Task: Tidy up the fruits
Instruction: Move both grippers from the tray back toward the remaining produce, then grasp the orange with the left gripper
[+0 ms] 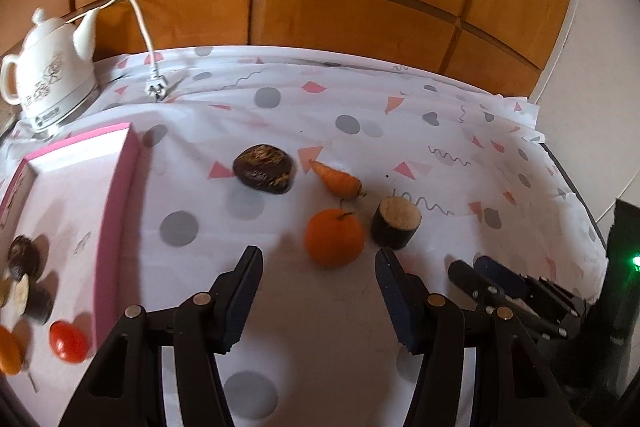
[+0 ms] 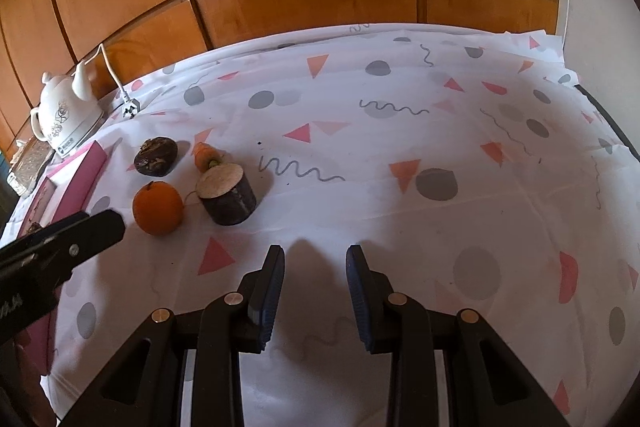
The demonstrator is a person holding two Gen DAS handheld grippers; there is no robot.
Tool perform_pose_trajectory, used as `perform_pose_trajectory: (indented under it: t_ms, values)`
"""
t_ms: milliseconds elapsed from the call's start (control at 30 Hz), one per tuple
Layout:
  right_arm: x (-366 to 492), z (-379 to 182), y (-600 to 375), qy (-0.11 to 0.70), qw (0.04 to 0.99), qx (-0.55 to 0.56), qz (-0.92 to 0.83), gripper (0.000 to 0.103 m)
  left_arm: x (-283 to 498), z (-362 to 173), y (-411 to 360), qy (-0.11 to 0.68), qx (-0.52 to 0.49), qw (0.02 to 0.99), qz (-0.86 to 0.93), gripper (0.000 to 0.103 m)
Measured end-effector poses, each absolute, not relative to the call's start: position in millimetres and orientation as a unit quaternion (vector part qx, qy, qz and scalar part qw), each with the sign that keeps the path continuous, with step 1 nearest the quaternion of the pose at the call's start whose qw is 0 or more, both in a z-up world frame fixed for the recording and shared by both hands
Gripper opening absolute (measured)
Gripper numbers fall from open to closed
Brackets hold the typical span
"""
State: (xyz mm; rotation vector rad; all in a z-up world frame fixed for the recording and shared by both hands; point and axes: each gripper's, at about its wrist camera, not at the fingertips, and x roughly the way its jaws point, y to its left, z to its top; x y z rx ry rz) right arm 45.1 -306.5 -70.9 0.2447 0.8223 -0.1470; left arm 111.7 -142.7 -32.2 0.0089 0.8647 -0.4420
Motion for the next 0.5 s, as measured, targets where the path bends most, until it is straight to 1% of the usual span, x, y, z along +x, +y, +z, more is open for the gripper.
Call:
perform_pose_trajectory:
  t_ms: [133,233,367,500]
  values:
    - [45.7,-72.5,-306.6,0.394,0.909,0.115,-0.071,0.032,120.9,-36.5,-152.5,0.419,0.006,0.883,-0.212,0.059]
    - [45.3,-73.4,-306.1,0.39,0.911,0.114,-0.067,0.036,126.4,-43.3,-160.0,0.424,0.013,0.882,-0.207,0.059]
    - [45.6,-74.8,-307.6,0.387,0.912,0.121,-0.063,0.036,130.6,-52.5,-167.1,0.424,0.019,0.881,-0.207,0.059]
    - [44.7,-76.0,-308.7,0.384,0.913,0.126,-0.06,0.037,133.9,-60.5,-172.1,0.426,0.023,0.881,-0.205,0.054]
